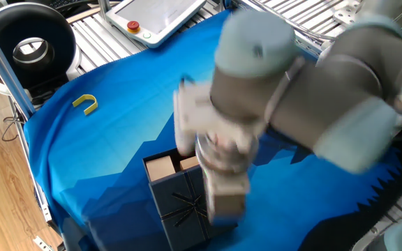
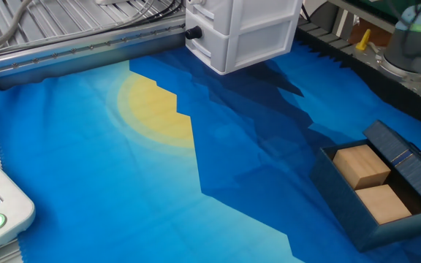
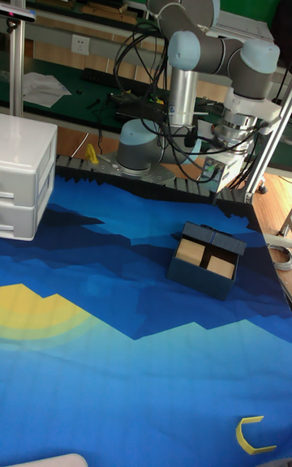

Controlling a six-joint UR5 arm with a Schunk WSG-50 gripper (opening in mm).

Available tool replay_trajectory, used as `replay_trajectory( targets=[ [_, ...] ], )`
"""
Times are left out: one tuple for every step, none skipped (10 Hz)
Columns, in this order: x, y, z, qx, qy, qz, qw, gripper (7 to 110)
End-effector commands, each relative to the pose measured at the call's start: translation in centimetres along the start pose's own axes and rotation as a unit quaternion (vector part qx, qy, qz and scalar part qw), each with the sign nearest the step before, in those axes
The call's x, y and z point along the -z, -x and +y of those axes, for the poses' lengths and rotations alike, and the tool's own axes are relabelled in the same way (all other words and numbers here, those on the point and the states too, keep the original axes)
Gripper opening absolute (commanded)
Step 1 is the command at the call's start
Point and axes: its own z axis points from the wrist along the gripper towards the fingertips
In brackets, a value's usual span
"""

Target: Slide the outer casing onto the gift box

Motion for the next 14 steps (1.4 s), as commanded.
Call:
replay_trajectory(
  targets=[
    [-0.7,-3.1,7.1,0.061,0.056,0.03,0.9961,7],
    [-0.7,-3.2,8.2,0.092,0.071,0.024,0.993,7],
    [-0.9,-2.5,8.6,0.12,0.078,0.008,0.9897,7],
    [-1.2,-2.4,8.9,0.133,0.078,0.006,0.988,7],
    [-1.9,-2.4,8.7,0.133,0.072,0.006,0.9885,7],
    [-2.8,-2.3,8.2,0.128,0.061,0.006,0.9898,7],
    [-3.4,-2.1,7.7,0.123,0.05,0.008,0.9911,7],
    [-3.6,-2.2,6.9,0.118,0.038,0.015,0.9922,7],
    [-3.6,-2.4,6.6,0.115,0.033,0.022,0.9926,7],
    [-3.8,-2.3,6.3,0.105,0.031,0.021,0.9938,7],
    [-3.8,-1.9,5.4,0.098,0.025,0.018,0.9947,7],
    [-3.7,-1.1,4.7,0.095,0.026,0.01,0.9951,7],
    [-3.8,0.0,3.6,0.085,0.015,-0.007,0.9962,7],
    [-3.8,0.8,2.7,0.075,0.006,-0.019,0.997,7]
  ],
)
